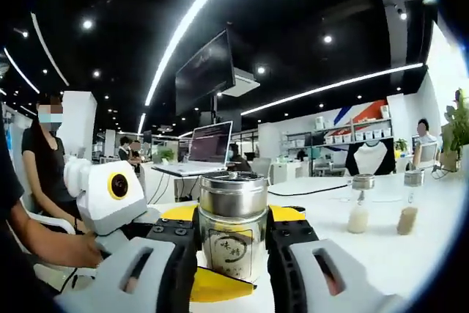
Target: Rotate the seasoning bottle until the label or dispensing opening points toward the visible target arrow and the bottle remains upright within the marked orientation range
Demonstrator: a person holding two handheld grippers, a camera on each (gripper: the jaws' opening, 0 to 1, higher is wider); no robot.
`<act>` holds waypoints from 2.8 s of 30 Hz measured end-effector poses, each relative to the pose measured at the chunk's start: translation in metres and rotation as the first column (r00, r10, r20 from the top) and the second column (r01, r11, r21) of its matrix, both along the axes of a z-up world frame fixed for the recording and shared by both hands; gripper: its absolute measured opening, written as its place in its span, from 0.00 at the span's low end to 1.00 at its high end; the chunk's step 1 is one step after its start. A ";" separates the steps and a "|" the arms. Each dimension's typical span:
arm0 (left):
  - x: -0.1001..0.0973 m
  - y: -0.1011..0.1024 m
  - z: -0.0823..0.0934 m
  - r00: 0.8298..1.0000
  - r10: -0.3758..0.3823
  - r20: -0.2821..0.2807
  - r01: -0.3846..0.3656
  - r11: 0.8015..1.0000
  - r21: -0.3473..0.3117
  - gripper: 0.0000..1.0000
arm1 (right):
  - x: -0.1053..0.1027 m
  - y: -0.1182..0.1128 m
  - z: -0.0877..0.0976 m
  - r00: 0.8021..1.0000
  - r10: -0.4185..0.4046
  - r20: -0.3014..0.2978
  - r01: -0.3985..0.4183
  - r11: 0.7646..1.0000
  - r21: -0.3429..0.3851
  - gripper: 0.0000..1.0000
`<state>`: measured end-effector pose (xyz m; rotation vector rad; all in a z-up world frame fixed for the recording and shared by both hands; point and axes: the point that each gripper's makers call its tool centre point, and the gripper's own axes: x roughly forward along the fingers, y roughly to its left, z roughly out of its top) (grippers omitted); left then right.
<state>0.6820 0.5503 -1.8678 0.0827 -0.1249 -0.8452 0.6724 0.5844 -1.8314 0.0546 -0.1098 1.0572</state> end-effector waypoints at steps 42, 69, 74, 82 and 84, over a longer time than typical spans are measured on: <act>-0.011 -0.002 -0.012 0.991 -0.125 -0.045 0.128 0.990 0.063 0.37 | -0.005 0.000 -0.011 0.992 0.106 -0.068 -0.112 0.988 -0.102 0.33; 0.017 0.018 -0.017 0.994 0.076 -0.084 -0.070 0.995 0.066 0.80 | 0.067 -0.027 -0.024 0.997 -0.033 -0.076 0.022 0.989 -0.145 0.32; 0.024 0.025 -0.020 0.989 0.122 -0.085 -0.114 0.990 0.088 0.93 | 0.094 -0.032 -0.034 0.995 -0.056 -0.080 0.043 0.985 -0.166 0.32; 0.027 0.028 -0.020 0.985 0.134 -0.105 -0.128 0.990 0.067 1.00 | 0.122 -0.034 -0.054 0.994 -0.042 -0.104 0.020 0.980 -0.200 0.32; 0.027 0.029 -0.018 0.985 0.138 -0.099 -0.133 0.989 0.063 1.00 | 0.129 -0.034 -0.062 0.994 -0.057 -0.095 0.033 0.971 -0.236 0.32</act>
